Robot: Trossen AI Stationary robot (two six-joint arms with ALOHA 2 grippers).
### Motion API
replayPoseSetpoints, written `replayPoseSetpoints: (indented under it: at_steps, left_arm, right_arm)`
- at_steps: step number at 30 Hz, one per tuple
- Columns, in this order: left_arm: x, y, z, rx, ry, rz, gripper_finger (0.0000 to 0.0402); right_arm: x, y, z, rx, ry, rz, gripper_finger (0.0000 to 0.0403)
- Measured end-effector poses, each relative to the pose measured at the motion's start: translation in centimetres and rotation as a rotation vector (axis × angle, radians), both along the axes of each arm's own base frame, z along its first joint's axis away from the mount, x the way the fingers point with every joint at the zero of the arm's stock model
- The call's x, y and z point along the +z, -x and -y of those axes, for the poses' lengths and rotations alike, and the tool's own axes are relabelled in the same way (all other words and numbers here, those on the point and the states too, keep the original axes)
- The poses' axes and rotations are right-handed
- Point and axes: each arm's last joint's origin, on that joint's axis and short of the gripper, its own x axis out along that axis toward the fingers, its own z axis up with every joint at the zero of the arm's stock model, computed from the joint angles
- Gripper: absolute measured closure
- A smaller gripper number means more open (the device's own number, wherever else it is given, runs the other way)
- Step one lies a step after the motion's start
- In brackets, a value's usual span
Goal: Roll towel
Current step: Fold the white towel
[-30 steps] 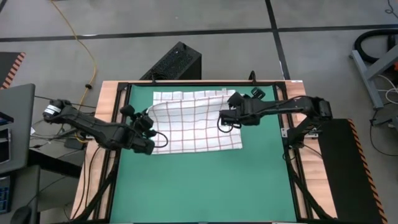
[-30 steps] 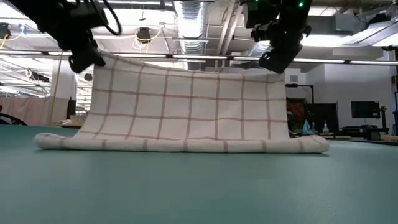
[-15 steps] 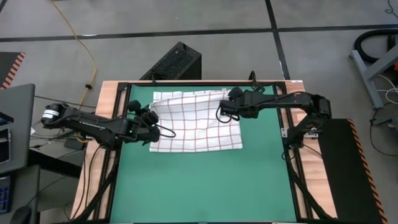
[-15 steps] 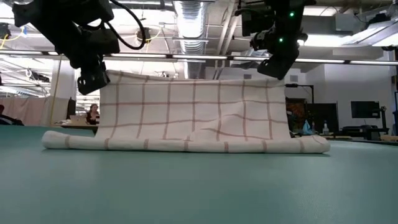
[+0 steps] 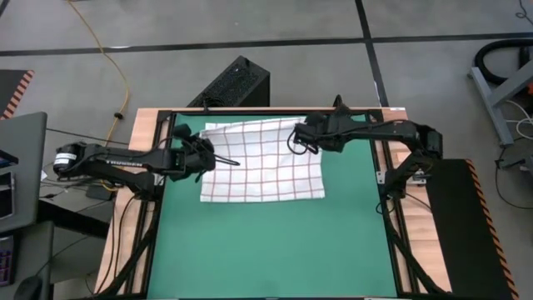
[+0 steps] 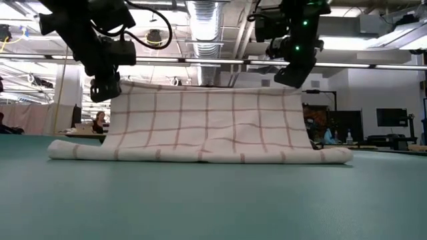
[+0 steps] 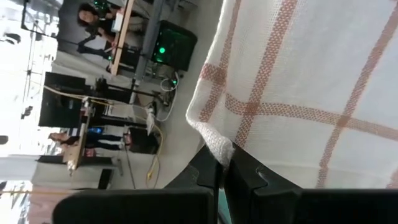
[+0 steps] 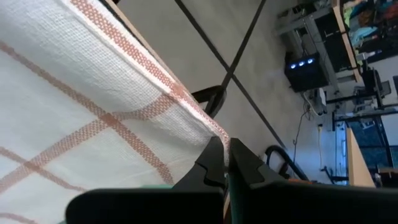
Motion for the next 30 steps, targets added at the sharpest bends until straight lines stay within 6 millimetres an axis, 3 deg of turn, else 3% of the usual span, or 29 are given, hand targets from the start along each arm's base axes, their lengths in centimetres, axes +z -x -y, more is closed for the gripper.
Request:
replayPoseSetpoints:
  at_steps: [14, 30]
  left_arm:
    - [-0.1, 0.2, -2.0, 0.026, 0.103, 0.03, 0.0401]
    - [-0.1, 0.1, -2.7, 0.015, 0.146, 0.059, 0.0401]
  right_arm:
    - [0.0, -0.2, 2.0, 0.014, -0.013, 0.012, 0.0392]
    - [-4.0, 0.4, 2.5, 0.042, -0.069, -0.026, 0.0392]
